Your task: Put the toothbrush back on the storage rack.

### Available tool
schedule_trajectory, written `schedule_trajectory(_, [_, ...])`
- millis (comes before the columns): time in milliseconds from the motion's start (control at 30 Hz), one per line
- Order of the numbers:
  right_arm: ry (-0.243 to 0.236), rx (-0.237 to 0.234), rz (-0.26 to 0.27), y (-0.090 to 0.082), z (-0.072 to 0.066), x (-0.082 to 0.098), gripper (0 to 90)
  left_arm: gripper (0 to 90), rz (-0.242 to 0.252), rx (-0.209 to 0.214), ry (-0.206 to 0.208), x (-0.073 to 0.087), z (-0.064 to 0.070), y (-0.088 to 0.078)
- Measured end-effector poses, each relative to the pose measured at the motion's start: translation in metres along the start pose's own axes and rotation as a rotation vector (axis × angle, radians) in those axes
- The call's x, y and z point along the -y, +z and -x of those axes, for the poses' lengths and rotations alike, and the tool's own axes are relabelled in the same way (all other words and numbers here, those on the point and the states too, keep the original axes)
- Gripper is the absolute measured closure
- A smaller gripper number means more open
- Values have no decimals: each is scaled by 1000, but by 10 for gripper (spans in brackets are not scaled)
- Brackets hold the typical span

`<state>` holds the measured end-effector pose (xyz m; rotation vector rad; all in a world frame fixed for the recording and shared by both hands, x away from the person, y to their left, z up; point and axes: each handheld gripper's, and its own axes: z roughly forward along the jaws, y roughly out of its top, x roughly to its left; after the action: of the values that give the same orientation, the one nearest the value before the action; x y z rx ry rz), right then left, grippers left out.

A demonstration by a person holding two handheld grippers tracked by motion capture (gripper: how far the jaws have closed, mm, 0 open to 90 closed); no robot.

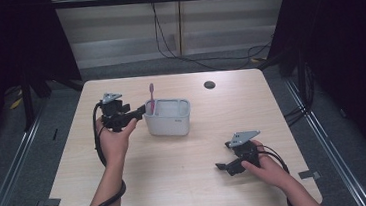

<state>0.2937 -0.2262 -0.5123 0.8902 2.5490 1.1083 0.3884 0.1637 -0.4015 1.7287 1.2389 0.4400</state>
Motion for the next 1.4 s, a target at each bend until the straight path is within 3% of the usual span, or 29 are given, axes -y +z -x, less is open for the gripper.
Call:
schedule_trajectory(933, [0,0,0,0,0,0,102,343,-17,21,0,29,-12,-9])
schedule_trajectory(1400, [0,0,0,0,0,0,102,341,-44,7,0,48,-25,-15])
